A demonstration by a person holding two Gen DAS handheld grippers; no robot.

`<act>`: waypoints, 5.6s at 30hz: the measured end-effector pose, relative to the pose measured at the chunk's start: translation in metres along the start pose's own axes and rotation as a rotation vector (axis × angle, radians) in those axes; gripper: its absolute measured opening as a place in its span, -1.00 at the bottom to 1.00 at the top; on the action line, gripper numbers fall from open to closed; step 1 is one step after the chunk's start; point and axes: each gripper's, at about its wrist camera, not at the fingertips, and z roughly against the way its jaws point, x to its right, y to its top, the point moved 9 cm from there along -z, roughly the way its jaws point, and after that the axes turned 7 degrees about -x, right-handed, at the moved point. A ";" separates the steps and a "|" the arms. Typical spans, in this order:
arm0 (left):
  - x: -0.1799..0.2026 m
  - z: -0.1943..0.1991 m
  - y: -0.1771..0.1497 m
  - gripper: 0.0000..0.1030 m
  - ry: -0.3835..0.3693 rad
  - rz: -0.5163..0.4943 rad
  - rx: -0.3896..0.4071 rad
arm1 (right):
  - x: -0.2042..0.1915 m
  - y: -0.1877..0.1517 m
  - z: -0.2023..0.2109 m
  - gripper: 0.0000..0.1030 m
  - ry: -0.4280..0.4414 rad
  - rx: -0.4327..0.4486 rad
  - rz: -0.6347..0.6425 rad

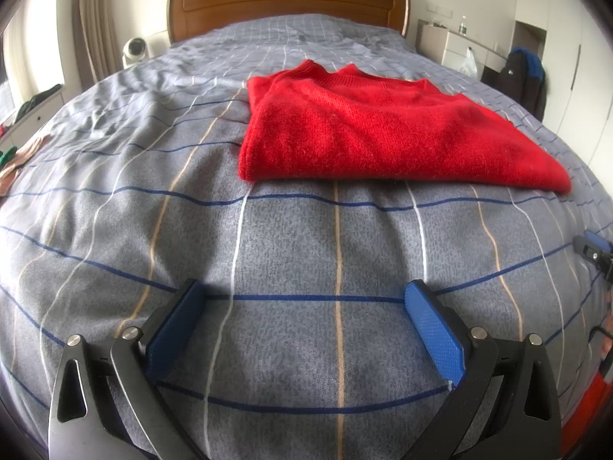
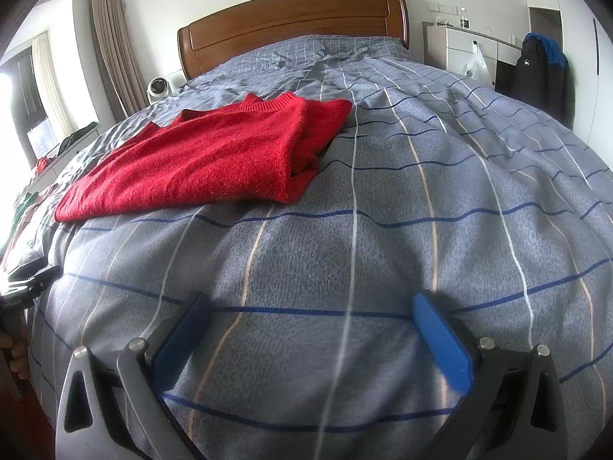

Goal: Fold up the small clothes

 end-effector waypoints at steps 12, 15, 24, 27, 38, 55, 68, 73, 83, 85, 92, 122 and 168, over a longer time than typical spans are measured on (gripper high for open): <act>0.000 0.000 0.000 0.99 0.001 0.000 0.000 | 0.000 0.000 0.000 1.00 0.000 0.001 0.000; 0.000 0.000 0.000 0.99 0.001 0.000 0.000 | 0.000 0.000 0.000 1.00 -0.001 0.001 0.001; 0.000 0.000 -0.001 0.99 0.002 0.000 0.000 | 0.000 0.000 0.000 1.00 -0.001 0.001 0.001; 0.000 0.000 -0.001 0.99 0.002 0.000 0.000 | 0.000 0.000 0.001 1.00 -0.001 0.001 0.001; 0.000 -0.001 -0.001 0.99 0.004 -0.001 0.001 | 0.000 0.000 0.001 1.00 -0.002 0.002 0.002; 0.000 -0.001 0.001 0.99 0.006 -0.002 0.002 | -0.001 -0.001 0.001 1.00 -0.003 0.003 0.003; -0.012 0.033 0.003 0.98 -0.030 0.035 -0.025 | 0.000 0.002 0.001 1.00 -0.008 -0.037 0.002; -0.038 0.048 0.004 0.98 -0.060 0.130 0.037 | 0.002 0.043 0.031 0.99 0.126 -0.041 -0.127; -0.040 0.024 0.001 0.98 -0.063 0.129 0.010 | -0.004 0.144 -0.089 0.31 0.394 -0.302 -0.395; -0.042 0.030 0.002 0.98 -0.061 0.126 0.023 | -0.003 0.146 -0.100 -0.25 0.326 -0.307 -0.394; -0.079 0.034 0.014 0.98 -0.024 0.244 0.062 | -0.100 0.219 -0.038 -0.77 0.326 -0.186 -0.202; -0.108 0.030 0.005 0.98 -0.017 0.336 0.044 | -0.286 0.130 -0.078 0.47 -0.067 -0.475 0.694; -0.094 0.023 0.000 0.98 0.017 0.289 0.018 | -0.232 0.129 0.018 0.49 0.120 -0.069 0.357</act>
